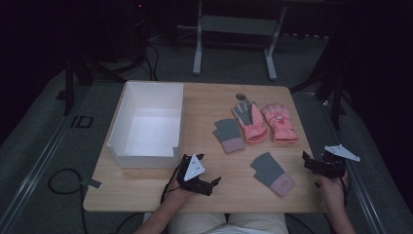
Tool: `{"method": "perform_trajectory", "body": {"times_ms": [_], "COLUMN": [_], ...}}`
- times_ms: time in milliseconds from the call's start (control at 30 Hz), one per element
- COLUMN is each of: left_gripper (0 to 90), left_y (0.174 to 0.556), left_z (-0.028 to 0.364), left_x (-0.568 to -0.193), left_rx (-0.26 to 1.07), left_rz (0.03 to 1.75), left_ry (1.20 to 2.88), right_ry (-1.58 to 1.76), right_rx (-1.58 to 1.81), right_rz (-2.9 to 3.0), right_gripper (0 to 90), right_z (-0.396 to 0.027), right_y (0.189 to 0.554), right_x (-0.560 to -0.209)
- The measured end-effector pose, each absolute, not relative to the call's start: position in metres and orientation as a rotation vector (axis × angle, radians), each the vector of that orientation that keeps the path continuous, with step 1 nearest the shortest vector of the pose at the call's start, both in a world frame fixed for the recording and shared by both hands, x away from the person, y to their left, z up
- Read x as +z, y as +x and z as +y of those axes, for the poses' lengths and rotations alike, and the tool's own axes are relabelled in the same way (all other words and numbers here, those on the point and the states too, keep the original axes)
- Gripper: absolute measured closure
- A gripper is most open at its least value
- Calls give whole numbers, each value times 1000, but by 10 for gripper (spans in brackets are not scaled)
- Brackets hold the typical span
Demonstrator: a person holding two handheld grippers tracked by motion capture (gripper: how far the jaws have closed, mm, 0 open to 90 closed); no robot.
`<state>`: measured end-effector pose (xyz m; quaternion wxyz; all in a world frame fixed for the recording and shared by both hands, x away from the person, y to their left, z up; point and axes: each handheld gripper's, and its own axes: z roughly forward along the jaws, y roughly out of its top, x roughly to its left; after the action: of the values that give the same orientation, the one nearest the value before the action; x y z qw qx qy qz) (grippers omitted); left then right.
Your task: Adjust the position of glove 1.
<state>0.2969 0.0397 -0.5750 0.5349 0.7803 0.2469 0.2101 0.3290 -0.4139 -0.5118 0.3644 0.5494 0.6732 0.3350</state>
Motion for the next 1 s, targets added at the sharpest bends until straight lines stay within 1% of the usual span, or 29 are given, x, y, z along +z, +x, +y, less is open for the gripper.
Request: {"method": "perform_trajectory", "body": {"times_ms": [267,333,500,733,867,1000], "left_gripper": [1,1,1,1,1,1], "left_y": [297,297,297,297,297,297], "left_z": [40,40,40,40,40,40], "left_x": [-575,-575,-575,-575,-575,-575], "left_rx": [496,496,496,494,497,494], "left_rz": [588,587,587,590,590,589], "left_ry": [1858,1858,1859,1859,1860,1859], "right_ry": [1421,1463,1431,1357,1347,1328], "right_rx": [874,907,901,957,940,1016], "right_rz": [1795,1833,1862,1874,1890,1908], "right_gripper": [139,136,133,135,132,124], "right_z": [-405,-404,-395,-375,-366,-350], "right_y": [335,340,345,354,359,364], "right_x": [-489,-485,-478,-454,-447,-435]}}
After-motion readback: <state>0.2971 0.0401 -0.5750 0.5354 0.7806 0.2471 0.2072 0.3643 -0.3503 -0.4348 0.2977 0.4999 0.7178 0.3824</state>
